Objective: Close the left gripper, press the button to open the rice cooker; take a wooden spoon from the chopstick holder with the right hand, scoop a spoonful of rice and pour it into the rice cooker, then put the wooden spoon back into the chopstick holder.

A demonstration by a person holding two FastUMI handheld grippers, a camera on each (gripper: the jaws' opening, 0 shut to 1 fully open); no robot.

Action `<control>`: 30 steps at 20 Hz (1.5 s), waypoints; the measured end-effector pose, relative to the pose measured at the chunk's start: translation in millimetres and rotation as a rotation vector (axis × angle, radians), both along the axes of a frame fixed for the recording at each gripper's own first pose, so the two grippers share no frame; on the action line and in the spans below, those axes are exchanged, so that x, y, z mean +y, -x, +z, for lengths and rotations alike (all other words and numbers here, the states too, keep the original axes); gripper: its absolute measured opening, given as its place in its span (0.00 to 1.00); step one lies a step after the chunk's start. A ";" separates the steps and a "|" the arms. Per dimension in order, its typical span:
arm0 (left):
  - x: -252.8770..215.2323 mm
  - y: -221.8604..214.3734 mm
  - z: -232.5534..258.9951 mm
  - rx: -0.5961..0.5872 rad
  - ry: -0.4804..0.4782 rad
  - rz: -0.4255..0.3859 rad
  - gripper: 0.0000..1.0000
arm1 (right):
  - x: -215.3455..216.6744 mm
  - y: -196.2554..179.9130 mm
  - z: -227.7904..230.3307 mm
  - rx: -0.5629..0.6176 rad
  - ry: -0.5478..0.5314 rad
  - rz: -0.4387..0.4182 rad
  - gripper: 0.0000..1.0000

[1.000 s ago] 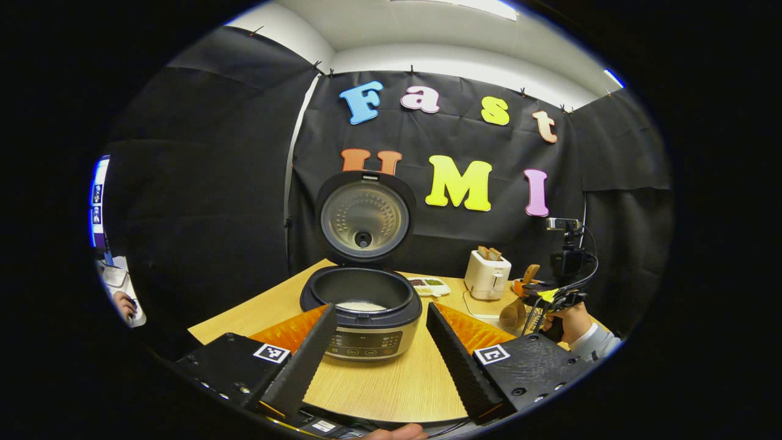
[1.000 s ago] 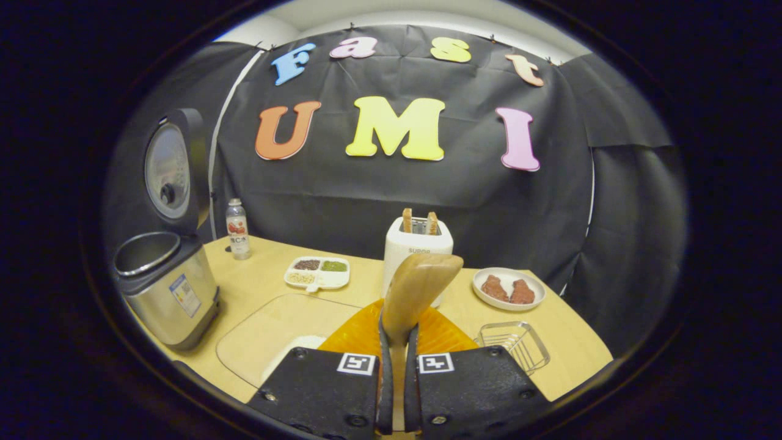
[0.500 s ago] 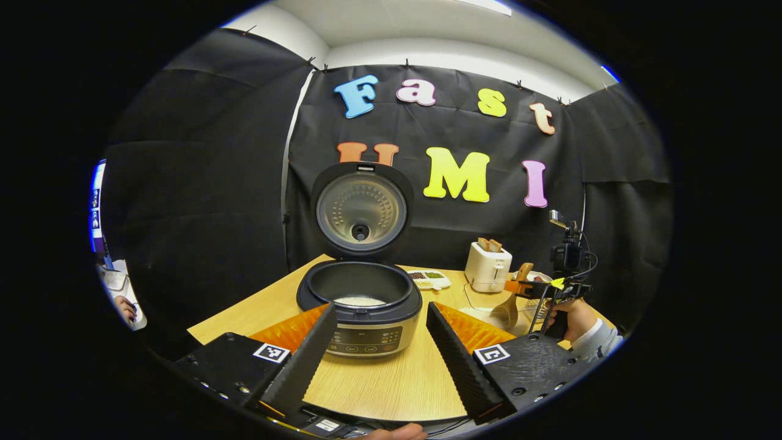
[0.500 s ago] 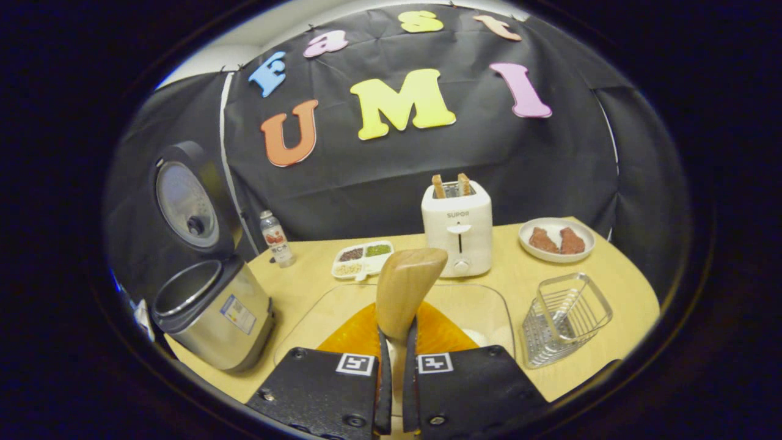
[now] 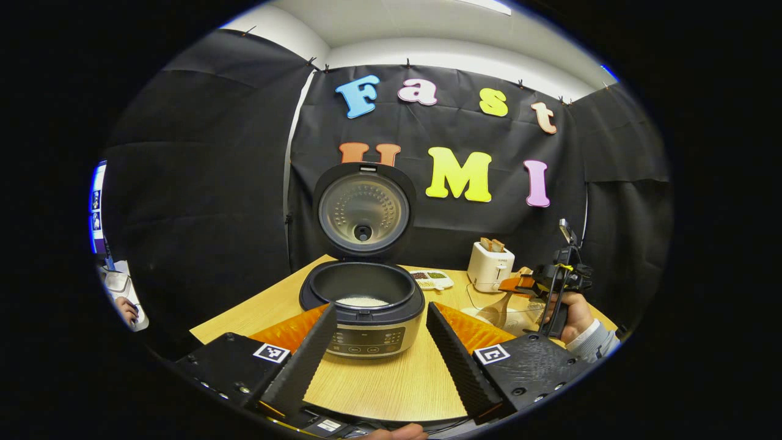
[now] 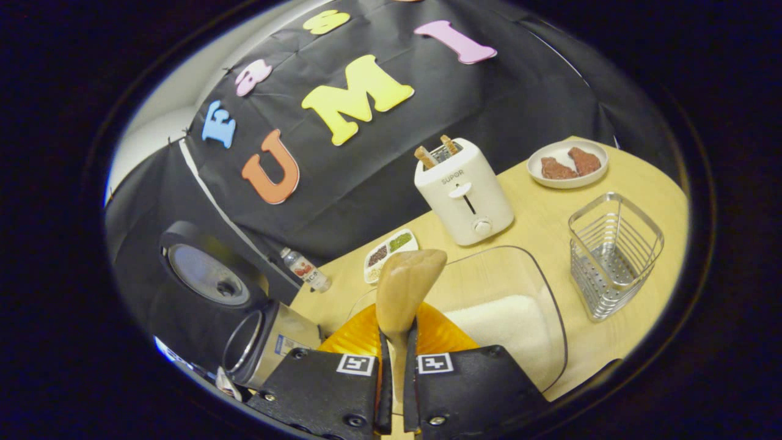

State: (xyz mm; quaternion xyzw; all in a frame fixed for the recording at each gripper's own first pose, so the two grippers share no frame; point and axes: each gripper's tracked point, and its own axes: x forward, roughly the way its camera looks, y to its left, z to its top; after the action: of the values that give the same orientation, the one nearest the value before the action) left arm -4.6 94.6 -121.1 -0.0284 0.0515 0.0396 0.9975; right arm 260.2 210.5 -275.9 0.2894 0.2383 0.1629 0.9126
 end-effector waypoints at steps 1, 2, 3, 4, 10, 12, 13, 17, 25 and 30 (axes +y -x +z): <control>0.3 -0.5 -0.4 0.001 0.002 0.001 0.95 | -3.2 -0.1 -2.0 0.018 -0.028 -0.010 0.12; 0.6 -0.3 -0.1 0.001 0.005 0.004 0.95 | -7.1 -0.2 -2.8 0.035 -0.059 -0.025 0.12; 0.8 -0.9 0.1 0.003 0.009 0.005 0.94 | -8.8 -0.3 -2.7 0.049 -0.091 -0.044 0.12; -0.3 -0.7 0.8 0.002 0.010 0.003 0.94 | -11.9 -0.2 -0.2 0.056 -0.136 -0.059 0.12; -5.4 1.3 3.5 0.002 -0.005 -0.003 0.94 | -58.3 0.7 26.9 0.035 -0.449 -0.184 0.12; -8.4 0.8 4.6 0.003 -0.009 -0.006 0.94 | -78.2 4.2 44.8 0.029 -0.618 -0.198 0.12; -11.4 0.4 4.6 0.006 -0.010 -0.014 0.95 | -87.9 8.5 55.0 0.027 -0.729 -0.201 0.12; -23.2 2.9 9.6 0.008 0.001 -0.052 0.94 | -139.8 9.5 77.5 0.026 -1.028 -0.261 0.07; -24.7 13.8 16.6 -0.016 -0.053 -0.039 0.94 | -122.4 22.3 86.8 0.070 -0.997 -0.240 0.12; -16.2 29.3 19.2 -0.026 -0.058 -0.038 0.95 | -82.3 29.8 98.9 0.079 -0.921 -0.200 0.12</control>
State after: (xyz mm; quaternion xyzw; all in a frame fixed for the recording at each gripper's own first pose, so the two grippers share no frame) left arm -33.8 78.4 -101.9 0.0012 0.0381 0.0216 0.9990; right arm 230.4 128.2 -177.0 0.6914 0.1467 0.1520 0.6909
